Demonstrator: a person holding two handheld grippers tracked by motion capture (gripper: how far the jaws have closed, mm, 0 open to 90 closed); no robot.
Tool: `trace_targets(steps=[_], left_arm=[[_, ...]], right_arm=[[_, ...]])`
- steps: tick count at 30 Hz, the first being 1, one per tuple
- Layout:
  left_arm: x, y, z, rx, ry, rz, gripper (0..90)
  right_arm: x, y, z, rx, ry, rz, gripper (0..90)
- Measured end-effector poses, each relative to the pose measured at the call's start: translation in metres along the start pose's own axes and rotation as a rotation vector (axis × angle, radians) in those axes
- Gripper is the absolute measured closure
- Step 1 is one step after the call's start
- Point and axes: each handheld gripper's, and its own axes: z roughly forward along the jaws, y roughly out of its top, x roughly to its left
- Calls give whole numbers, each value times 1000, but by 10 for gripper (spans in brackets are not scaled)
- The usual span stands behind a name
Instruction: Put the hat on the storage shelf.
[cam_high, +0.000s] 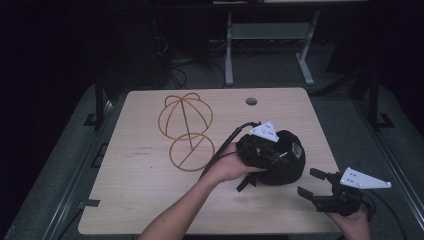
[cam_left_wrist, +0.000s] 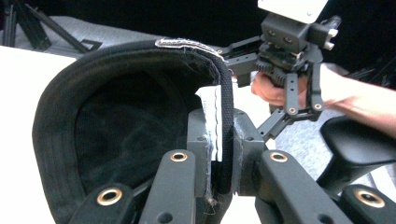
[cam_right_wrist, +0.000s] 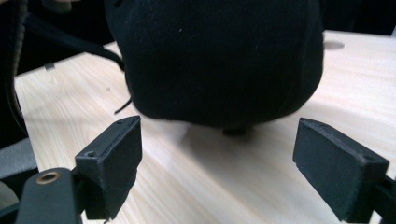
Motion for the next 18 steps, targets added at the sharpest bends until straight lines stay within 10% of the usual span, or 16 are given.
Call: trace_targets(steps=[12,18], left_arm=[[-23,21,3,14,-91,73,808],[-33,31,2,3,-133,113,809]], right_arm=[[9,12,-2,-74,13,-51,271],[10,11,-5,-91,59,-65,554]])
